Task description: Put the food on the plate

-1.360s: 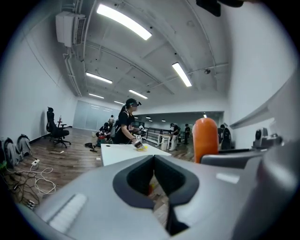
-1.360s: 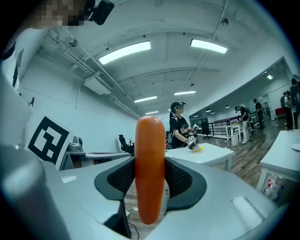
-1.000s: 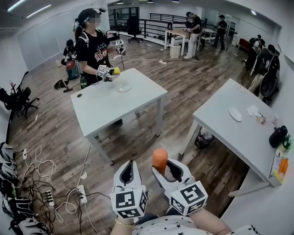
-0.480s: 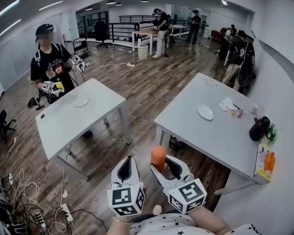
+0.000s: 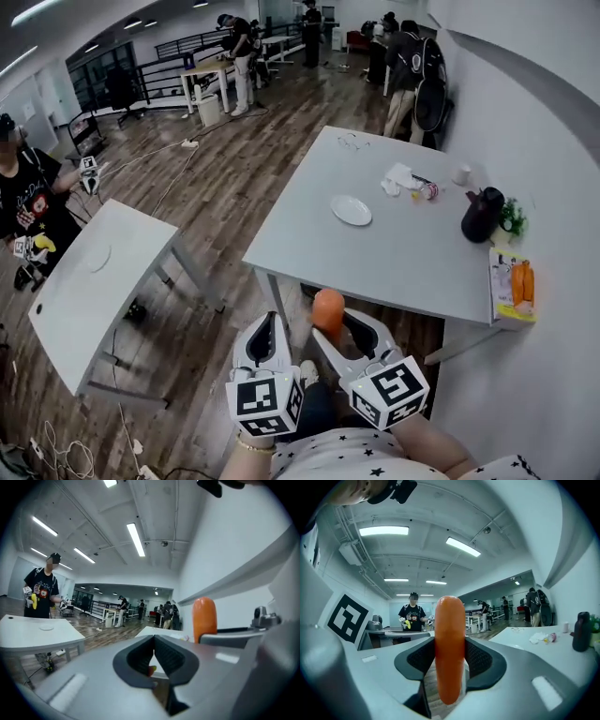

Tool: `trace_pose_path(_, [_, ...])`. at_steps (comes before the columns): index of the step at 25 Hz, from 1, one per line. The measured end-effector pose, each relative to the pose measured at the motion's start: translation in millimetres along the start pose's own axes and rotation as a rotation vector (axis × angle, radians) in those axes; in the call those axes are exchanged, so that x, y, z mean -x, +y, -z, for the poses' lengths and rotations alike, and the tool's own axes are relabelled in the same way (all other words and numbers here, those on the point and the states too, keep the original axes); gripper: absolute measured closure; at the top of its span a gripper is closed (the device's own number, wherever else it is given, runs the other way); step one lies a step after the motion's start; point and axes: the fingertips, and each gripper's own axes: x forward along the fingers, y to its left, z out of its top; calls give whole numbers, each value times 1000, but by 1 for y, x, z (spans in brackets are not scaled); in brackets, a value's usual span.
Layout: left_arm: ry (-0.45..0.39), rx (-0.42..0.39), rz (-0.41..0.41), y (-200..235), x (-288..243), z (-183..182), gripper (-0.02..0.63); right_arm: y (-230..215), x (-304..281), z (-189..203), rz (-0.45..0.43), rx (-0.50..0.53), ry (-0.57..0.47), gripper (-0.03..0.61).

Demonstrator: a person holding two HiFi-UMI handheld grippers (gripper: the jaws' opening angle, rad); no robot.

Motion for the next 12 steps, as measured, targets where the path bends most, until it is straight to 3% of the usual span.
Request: trace_pose_path(12, [26, -27, 198, -66, -160, 8, 606, -153, -33, 12, 226, -43, 27, 382])
